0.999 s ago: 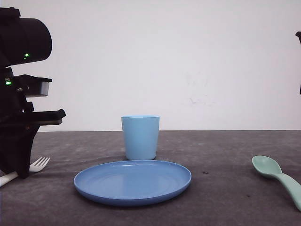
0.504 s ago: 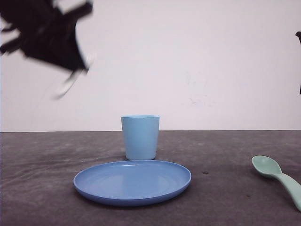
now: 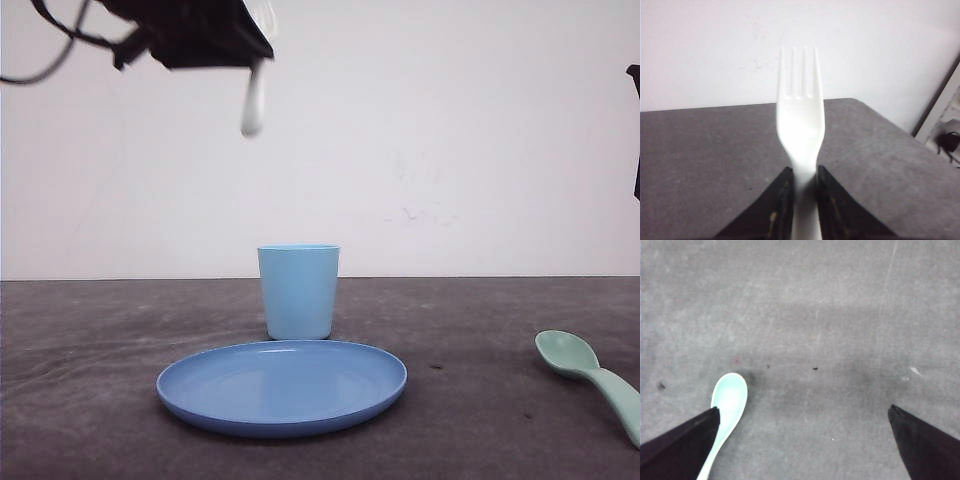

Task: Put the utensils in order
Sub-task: 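Lift the white fork with the left gripper and carry it over the cup, then release the fork into the light blue cup and raise the left gripper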

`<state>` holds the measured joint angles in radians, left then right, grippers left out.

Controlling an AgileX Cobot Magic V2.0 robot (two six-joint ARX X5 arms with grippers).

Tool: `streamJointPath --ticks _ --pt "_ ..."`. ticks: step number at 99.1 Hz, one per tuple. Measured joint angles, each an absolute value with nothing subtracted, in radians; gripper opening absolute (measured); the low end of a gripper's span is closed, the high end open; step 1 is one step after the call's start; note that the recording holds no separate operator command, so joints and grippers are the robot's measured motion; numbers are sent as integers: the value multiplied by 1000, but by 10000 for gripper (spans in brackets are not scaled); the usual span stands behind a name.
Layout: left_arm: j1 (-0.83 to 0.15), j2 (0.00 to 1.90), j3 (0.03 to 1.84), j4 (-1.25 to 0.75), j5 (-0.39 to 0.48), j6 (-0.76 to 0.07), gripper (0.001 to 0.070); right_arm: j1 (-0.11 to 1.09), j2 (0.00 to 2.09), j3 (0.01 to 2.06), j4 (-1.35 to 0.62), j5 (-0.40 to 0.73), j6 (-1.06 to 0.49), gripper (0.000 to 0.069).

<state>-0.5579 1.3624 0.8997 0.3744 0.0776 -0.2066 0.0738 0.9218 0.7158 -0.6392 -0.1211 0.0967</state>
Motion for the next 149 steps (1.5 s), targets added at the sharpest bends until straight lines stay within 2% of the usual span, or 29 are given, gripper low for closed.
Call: streamJointPath --ticks 20,64,101,136,143,149 --pt "-579 1509 900 498 78 -121 63 74 921 716 -640 -125 97 680" --pt "-582 1734 900 579 80 -52 63 74 921 716 -643 -128 97 680" --pt "-588 1756 900 552 96 8 63 74 922 716 -644 -129 97 680" --pt "-588 1774 899 511 103 12 67 74 921 716 -648 -130 97 680" --pt "-590 1774 899 511 104 11 91 74 922 716 -648 -130 97 680" --pt "-591 1774 899 511 104 10 155 74 922 716 -648 -130 97 680"
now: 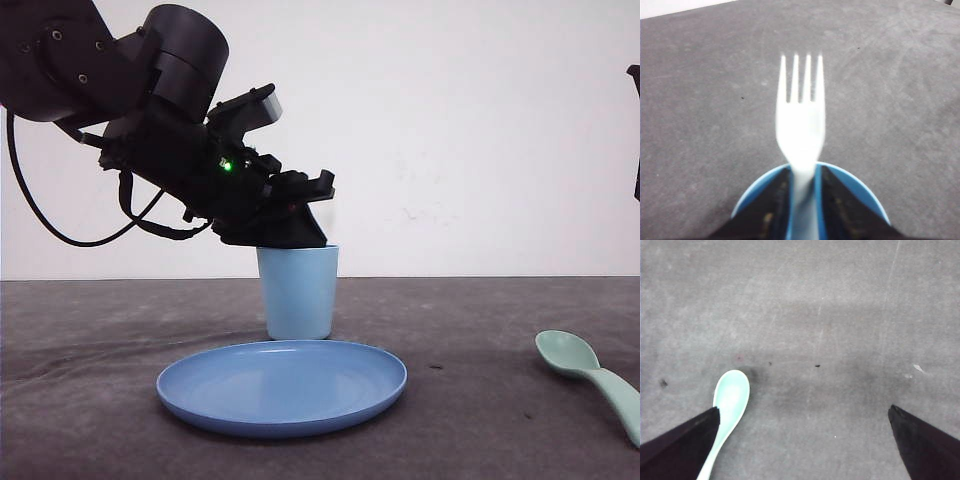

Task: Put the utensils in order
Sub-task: 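Release the fork into the light blue cup and raise the left gripper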

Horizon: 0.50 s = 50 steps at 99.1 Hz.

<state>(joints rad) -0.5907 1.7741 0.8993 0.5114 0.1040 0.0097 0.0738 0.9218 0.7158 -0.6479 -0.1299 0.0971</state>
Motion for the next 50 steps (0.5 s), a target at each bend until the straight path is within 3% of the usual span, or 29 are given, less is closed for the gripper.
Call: streamJointPath --ticks 8,18,50 --pt "-593 1773 899 511 104 7 256 74 922 716 -648 -130 97 680" --pt "-593 1752 899 487 104 -3 325 74 922 716 -648 -134 97 680" --pt "-575 1442 899 234 104 -28 349 91 1010 716 -608 -253 128 680"
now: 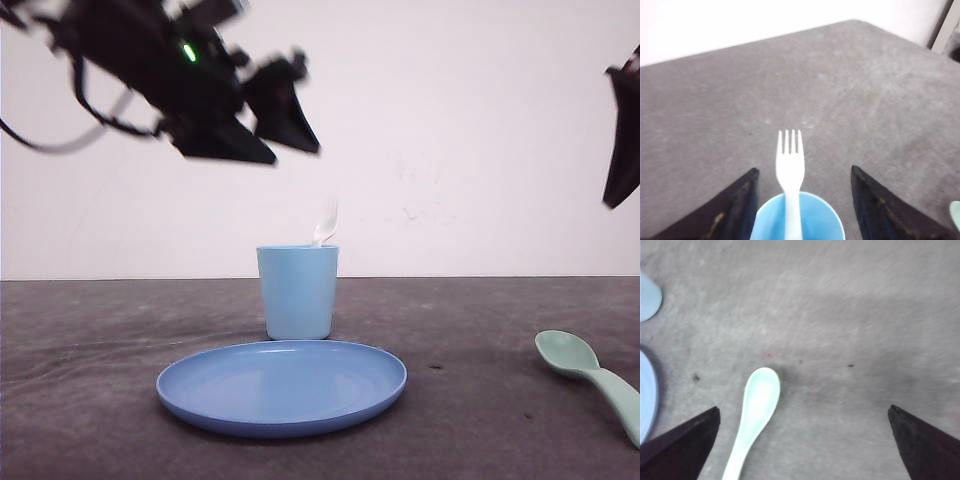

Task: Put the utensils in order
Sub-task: 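Release the fork into the light blue cup and raise the left gripper, then lower the right gripper onto the mint-green spoon and close it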

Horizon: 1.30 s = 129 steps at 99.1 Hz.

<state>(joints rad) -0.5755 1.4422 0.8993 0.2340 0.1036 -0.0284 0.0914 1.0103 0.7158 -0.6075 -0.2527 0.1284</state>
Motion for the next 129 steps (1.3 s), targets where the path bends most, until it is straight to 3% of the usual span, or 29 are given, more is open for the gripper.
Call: streamJointPath --ticks 32,44,59,82,94,114,129 --pt "-469 1114 899 -199 99 -41 351 177 1231 716 -537 -314 143 666" --pt "-403 1024 899 -327 54 -42 351 209 1302 716 -500 -314 155 660" --pt "-326 938 899 -453 -1 -43 351 246 1372 716 -459 -314 166 638" --pt "-258 857 899 -530 -2 -44 351 309 1432 718 -382 -311 189 574" --pt "-253 837 899 -534 -2 -44 351 328 1451 720 -355 -306 194 472" --pt "-253 831 899 -543 -2 -44 351 340 1463 720 -358 -304 215 193" --pt "-253 831 899 -554 -2 -44 351 340 1463 720 -358 -304 218 71"
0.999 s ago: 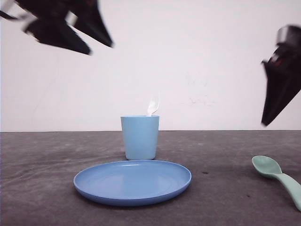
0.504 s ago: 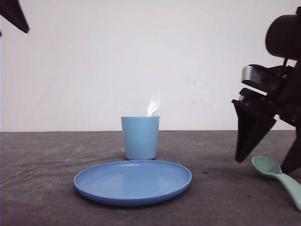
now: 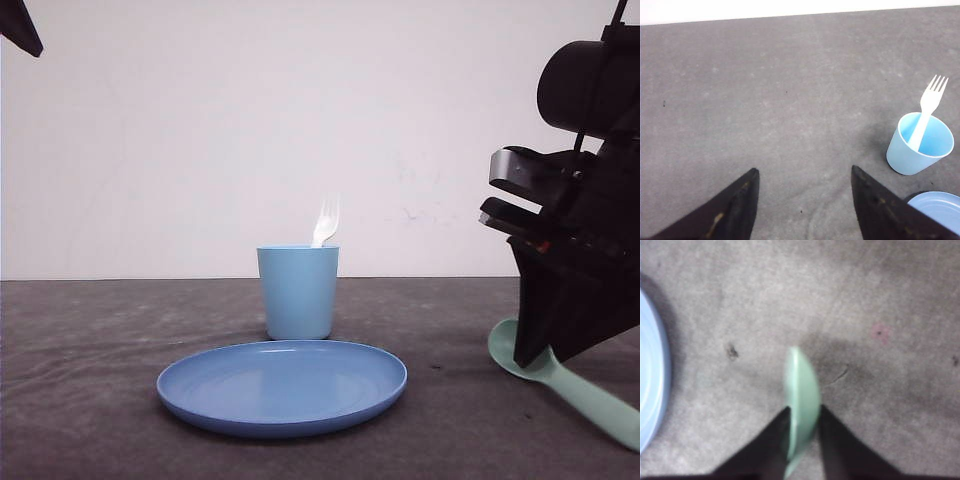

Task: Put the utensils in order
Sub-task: 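Lower the right gripper onto the mint-green spoon and close it, then lift the spoon with the right gripper and lower it into the cup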

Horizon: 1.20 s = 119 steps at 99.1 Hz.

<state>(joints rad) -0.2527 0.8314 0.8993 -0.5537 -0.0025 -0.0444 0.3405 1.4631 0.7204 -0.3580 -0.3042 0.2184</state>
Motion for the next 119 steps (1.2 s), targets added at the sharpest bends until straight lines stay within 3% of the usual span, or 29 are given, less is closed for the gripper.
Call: streamJointPath --ticks 13,35,66,92,119 --pt "-253 831 899 -560 -2 -44 351 340 1463 720 -352 -307 226 29" --pt "-253 831 899 -560 -2 -44 351 353 1463 736 -342 -344 233 25" --pt "-253 831 899 -560 -2 -44 351 434 1463 968 -291 -424 234 25" --pt "-253 831 899 -560 -2 -44 351 529 1462 1034 71 -409 229 25" --pt "-253 831 899 -567 -2 -44 351 608 1526 1034 376 -295 120 25"
